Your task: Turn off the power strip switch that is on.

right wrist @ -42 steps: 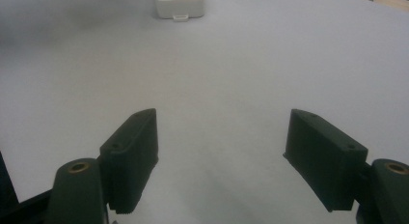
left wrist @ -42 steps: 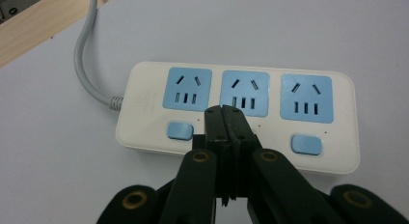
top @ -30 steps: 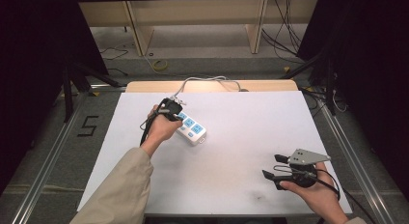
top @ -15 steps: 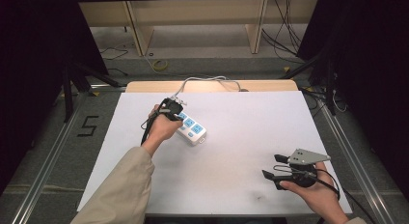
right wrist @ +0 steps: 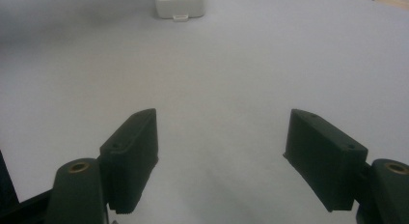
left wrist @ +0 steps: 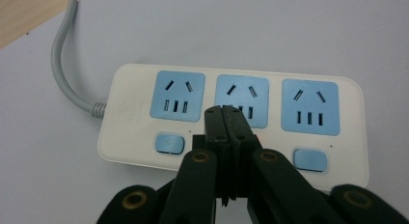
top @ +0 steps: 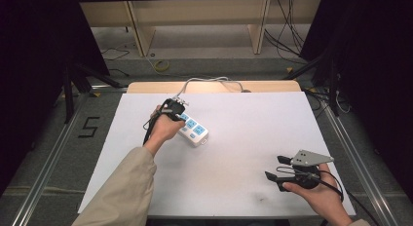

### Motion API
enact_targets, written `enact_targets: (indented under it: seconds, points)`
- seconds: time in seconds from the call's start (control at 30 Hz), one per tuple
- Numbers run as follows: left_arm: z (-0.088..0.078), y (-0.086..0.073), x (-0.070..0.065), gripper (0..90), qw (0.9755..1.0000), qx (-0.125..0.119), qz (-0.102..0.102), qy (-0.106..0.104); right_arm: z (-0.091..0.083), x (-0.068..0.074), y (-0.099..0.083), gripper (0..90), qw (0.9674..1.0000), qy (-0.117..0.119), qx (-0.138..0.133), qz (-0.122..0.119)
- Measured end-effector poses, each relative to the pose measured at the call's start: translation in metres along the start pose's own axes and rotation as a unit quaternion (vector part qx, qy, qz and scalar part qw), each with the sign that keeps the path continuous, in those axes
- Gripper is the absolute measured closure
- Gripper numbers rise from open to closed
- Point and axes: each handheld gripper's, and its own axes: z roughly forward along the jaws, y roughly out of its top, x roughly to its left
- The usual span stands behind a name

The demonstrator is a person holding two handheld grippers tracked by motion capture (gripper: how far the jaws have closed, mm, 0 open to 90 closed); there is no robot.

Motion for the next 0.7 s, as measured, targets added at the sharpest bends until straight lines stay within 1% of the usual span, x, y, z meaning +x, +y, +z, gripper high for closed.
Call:
enact_targets:
  seconds: [0.07, 0.17, 0.23, 0.3, 0.53, 0.7]
  points:
    - [0.001, 0.001, 0.000, 89.9, 1.0000, -0.001, -0.002, 0.000, 0.000, 0.000, 0.000, 27.7, 1.0000, 0.000, 0.001, 0.000]
    - [0.002, 0.002, 0.000, 89.9, 1.0000, 0.002, 0.000, -0.001, 0.000, 0.000, 0.000, 27.7, 1.0000, 0.000, 0.001, 0.000]
    - [0.003, 0.003, -0.001, 89.9, 1.0000, 0.001, -0.004, -0.002, 0.000, 0.000, 0.000, 27.7, 1.0000, 0.000, 0.001, 0.001]
    - [0.004, 0.003, -0.002, 89.9, 1.0000, 0.003, -0.001, -0.003, 0.000, 0.000, 0.000, 27.7, 1.0000, 0.000, 0.001, 0.002]
    - [0.010, 0.004, -0.004, 89.9, 0.9999, 0.016, 0.004, -0.005, 0.000, 0.000, 0.000, 27.7, 1.0000, 0.001, 0.002, 0.001]
    - [0.011, 0.003, -0.003, 89.9, 0.9998, 0.020, 0.002, -0.006, 0.000, 0.000, 0.000, 27.7, 1.0000, 0.002, 0.002, 0.001]
